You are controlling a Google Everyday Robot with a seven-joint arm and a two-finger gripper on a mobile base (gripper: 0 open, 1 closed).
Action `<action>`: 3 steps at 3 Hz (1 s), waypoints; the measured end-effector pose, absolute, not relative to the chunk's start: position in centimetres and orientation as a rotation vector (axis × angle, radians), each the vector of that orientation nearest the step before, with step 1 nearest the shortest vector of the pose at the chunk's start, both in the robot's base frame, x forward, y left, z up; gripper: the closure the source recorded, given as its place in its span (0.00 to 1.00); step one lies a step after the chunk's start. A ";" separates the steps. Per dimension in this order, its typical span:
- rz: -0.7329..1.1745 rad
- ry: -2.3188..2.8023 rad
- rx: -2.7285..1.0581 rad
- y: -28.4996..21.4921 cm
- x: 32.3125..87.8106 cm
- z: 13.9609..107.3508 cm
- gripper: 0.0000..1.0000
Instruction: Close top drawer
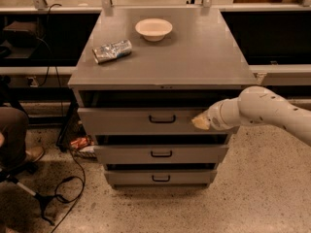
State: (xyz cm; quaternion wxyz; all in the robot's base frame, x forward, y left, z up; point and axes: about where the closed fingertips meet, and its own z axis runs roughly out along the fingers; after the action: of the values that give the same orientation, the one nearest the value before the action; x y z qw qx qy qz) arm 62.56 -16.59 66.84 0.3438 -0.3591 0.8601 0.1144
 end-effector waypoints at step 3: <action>0.310 2.225 -0.905 -16.7 63.9 67.1 1.00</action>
Offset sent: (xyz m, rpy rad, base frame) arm -0.0522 -0.0460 0.0074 0.0111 0.0014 -0.0988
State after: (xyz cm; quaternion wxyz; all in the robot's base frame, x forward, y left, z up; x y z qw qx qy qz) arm 63.95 -16.75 67.06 0.3523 -0.3497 0.8598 0.1197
